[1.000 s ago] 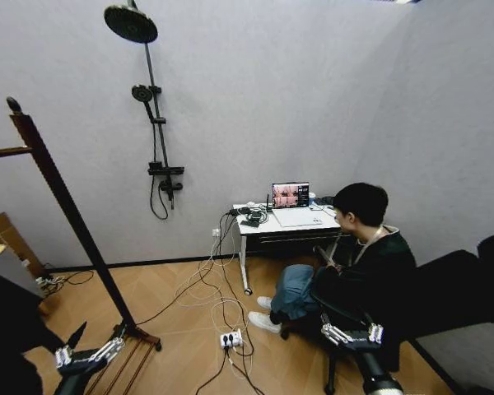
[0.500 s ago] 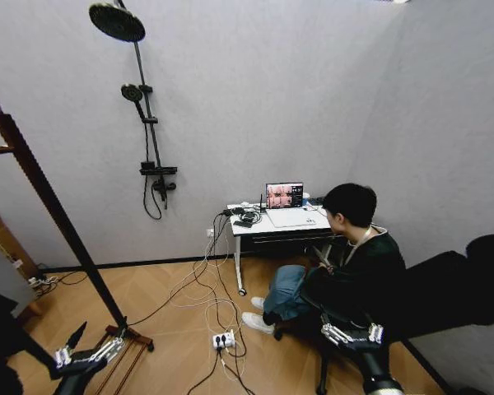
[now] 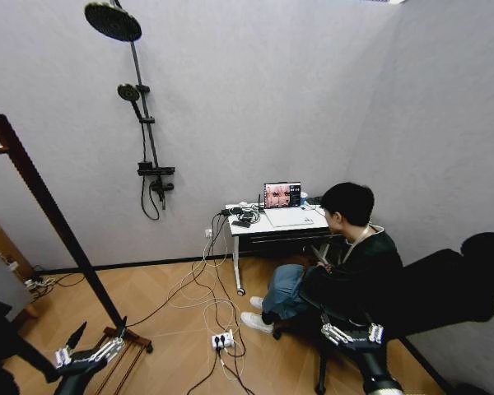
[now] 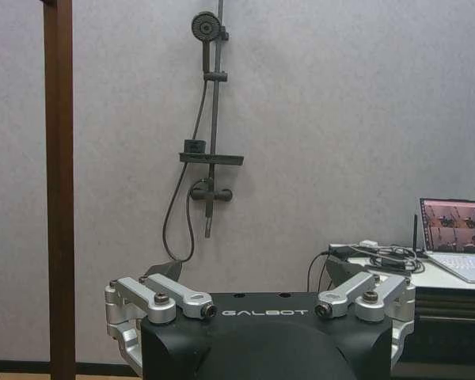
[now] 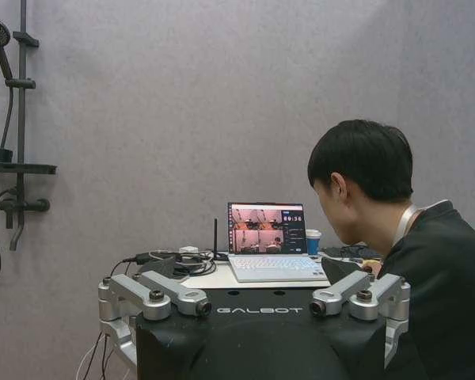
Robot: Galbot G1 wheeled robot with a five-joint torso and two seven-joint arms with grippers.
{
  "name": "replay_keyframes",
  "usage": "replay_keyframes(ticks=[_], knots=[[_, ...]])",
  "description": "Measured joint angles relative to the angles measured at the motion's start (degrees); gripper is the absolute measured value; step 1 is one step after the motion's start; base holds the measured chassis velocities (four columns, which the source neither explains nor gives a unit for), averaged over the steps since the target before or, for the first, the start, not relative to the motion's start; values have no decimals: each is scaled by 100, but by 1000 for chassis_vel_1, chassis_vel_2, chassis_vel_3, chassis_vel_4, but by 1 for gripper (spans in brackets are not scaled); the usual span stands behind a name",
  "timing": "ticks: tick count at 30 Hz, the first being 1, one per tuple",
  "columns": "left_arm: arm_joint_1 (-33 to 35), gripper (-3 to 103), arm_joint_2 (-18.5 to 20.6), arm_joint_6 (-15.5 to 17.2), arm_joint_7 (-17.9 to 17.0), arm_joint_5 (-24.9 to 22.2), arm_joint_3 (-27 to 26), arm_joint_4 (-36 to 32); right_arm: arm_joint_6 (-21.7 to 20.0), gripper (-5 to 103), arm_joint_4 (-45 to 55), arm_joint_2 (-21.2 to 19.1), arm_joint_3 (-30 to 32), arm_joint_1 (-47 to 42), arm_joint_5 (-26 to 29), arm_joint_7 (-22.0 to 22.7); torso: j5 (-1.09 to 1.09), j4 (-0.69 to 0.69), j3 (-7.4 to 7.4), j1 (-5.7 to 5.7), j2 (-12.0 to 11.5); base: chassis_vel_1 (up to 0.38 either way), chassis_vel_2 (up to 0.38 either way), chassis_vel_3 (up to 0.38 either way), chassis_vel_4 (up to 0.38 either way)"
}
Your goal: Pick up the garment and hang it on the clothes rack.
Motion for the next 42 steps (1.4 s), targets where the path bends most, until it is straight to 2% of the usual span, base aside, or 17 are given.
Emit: replay_keyframes(ticks=[9,25,26,27,33,42], knots=[[-1,100,0,0,0,0,0,0,0,100,0,0,0,1,0,0,0,1,1,2,-1,36,-35,-30,37],[1,100,0,0,-1,0,0,0,0,100,0,0,0,-2,0,0,-1,0,-3,-8,5,170,-166,-186,178],[1,100,0,0,-1,0,0,0,0,100,0,0,0,-2,0,0,-4,0,-2,-7,4,-6,29,-63,107],[0,100,0,0,1,0,0,0,0,100,0,0,0,-3,0,0,2,-4,-1,-6,3,0,0,0,0],[-1,100,0,0,0,0,0,0,0,100,0,-1,0,2,0,0,1,3,2,5,-4,-30,23,75,-5],[0,100,0,0,0,0,0,0,0,100,0,0,0,0,0,0,0,-1,0,-1,0,-11,13,8,-7]])
